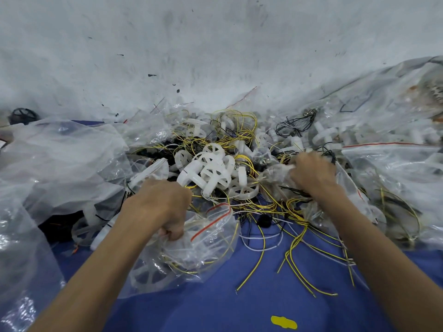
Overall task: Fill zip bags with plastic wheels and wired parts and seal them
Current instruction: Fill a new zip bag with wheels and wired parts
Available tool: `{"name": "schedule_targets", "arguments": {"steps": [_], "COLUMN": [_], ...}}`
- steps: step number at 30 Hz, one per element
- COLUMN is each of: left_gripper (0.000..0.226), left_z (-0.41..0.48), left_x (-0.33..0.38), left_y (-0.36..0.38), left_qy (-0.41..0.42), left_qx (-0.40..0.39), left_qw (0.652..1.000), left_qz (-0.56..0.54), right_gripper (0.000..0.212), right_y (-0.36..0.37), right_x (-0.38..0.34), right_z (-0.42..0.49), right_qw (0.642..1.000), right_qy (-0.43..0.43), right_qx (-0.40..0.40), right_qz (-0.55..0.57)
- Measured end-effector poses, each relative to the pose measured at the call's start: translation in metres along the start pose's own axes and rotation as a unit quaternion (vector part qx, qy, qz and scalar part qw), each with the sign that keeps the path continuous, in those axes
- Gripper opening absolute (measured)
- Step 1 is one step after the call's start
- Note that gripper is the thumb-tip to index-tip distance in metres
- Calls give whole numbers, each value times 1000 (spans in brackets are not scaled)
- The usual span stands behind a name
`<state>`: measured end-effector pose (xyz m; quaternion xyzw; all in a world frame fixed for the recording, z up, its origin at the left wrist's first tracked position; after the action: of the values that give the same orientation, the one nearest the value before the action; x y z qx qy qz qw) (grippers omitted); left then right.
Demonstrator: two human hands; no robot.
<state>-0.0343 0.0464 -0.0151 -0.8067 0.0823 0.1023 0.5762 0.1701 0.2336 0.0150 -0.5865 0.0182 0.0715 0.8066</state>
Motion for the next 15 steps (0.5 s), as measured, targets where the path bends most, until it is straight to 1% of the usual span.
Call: {"name": "schedule_targets", "arguments": {"steps": [4,7,8,9,10,11,12,13,14,15], "left_gripper": [26,26,27,28,27,26,25,25,25,25], "left_z": [0,0,0,0,0,1,1,1,1,0], "left_x": [-1,-2,-2,-2,-2,-2,-2,-2,-1,-1], "left_y": [4,7,7,6,5,4,4,5,6,7], "left_qy": [5,7,8,9,9,9,8,9,9,10], "left_qx": [-8,-26,-27,-26,-22,-20,-18,-18,-20,-21], "left_qw": [1000,999,999,999,999,999,999,999,999,999], "left_qz": [-18,-37,-38,-37,-34,-32,-34,-39,-45,-49], "right_gripper": [34,34,31,27,21,17,15,18,23,26], "right_y": [-14,-17,-17,-15,-10,0,9,16,16,13], "right_x": [21,32,35,36,33,23,5,-16,-31,-36], "right_z": [34,48,49,48,46,43,32,16,-1,-11], "right_qw": [991,984,978,965,942,903,851,811,813,847], "right_qy": [92,121,131,134,121,96,59,1,-67,-127], "right_qx": [17,40,42,30,-11,-92,-205,-316,-378,-373], "right_qz": [91,124,157,222,313,408,481,492,439,358]}}
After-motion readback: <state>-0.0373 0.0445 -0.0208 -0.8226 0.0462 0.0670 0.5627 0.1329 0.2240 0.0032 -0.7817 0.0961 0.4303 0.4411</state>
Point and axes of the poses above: each hand's wrist, its own z-axis towards the middle knuckle, its own y-axis out of the palm, x = y × z, the point moved 10 cm from there along z, towards the middle knuckle, and after that the axes turned 15 degrees about y, right-handed, at the moved point
